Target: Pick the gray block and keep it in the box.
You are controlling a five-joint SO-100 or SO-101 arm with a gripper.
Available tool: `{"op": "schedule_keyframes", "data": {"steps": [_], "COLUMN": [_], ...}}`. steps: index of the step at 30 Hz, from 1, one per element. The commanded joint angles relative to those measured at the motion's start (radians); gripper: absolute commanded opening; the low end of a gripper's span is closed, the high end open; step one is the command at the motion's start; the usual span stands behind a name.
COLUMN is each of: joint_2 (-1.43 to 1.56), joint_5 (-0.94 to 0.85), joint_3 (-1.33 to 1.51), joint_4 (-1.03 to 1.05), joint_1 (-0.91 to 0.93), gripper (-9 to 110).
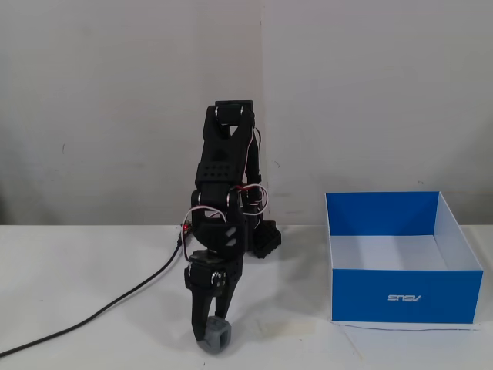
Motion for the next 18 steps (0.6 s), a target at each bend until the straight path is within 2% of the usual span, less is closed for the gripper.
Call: {"op": "schedule_keyframes", "data": {"steps": [1,12,18], "joint_2": [0.0,0.0,0.0], "joint_5": [0.002,-0.009,-0.049], "joint_3": [-0.046,-0.075,-0.186], "joint_4": [-0.012,-0.012,0.069], "joint_1": [0.009,-0.003,-0.023], "gripper": [4,2,2]}}
